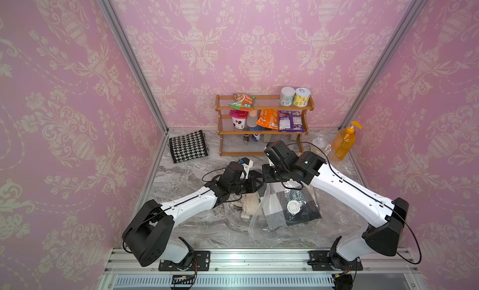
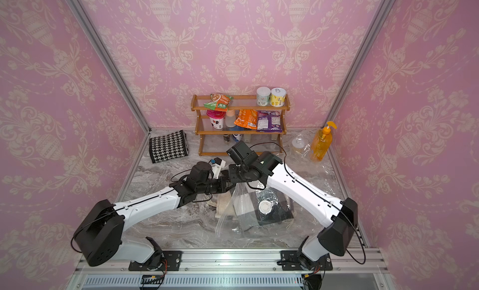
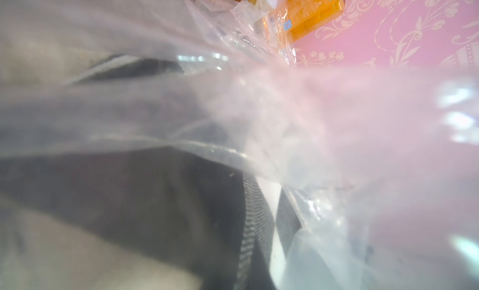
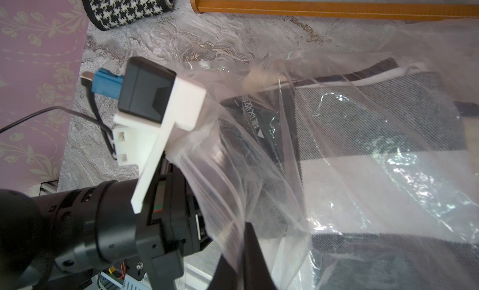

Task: Take the scarf out of the vacuum bag
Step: Take out the scarf from the vacuum bag.

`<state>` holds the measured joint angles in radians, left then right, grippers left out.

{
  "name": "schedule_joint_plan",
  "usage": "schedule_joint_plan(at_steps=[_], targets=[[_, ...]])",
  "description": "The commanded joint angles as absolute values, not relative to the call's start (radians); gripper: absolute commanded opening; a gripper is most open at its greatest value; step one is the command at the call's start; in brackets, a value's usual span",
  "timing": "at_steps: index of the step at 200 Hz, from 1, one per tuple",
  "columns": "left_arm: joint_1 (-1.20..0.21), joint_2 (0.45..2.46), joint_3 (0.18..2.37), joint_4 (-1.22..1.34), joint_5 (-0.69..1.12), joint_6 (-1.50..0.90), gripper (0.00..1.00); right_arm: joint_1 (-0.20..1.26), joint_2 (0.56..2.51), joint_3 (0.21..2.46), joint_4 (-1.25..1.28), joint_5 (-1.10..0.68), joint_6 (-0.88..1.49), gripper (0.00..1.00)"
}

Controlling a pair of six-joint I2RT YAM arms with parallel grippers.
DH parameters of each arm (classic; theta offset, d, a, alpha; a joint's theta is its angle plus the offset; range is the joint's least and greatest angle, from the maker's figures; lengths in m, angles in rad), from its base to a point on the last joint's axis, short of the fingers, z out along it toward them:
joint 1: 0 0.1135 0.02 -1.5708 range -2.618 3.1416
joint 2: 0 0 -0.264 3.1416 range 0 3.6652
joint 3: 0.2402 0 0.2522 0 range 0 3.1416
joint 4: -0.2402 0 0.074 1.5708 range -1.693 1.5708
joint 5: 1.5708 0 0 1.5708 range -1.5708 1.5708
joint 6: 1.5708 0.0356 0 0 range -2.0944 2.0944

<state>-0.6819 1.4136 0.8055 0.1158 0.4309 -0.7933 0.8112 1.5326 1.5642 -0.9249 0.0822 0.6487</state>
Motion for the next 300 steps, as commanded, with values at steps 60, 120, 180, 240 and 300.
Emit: schedule_joint_plan(at_steps=[60,120,180,240,300], targets=[[-0.674,1.242,0.838,-0.115,0.349,-0.697,0.00,0.803,1.578,1.618,-0.879,0.108,0.648,0.08],[-0.660,1.121,0.785,-0.298,0.239,-0.644,0.00,0.804,1.673,1.666,-0.881,0.124,0.647,0.07],[-0.637,1.048,0.821,-0.562,0.097,-0.579,0.00,0.803,1.679,1.620,-0.817,0.153,0.619,0.07],[-0.586,1.096,0.857,-0.734,-0.059,-0.578,0.00,0.816,1.684,1.629,-0.749,0.256,0.506,0.08],[-0.543,1.117,0.907,-0.843,-0.161,-0.596,0.00,0.817,1.768,1.673,-0.736,0.263,0.454,0.08]])
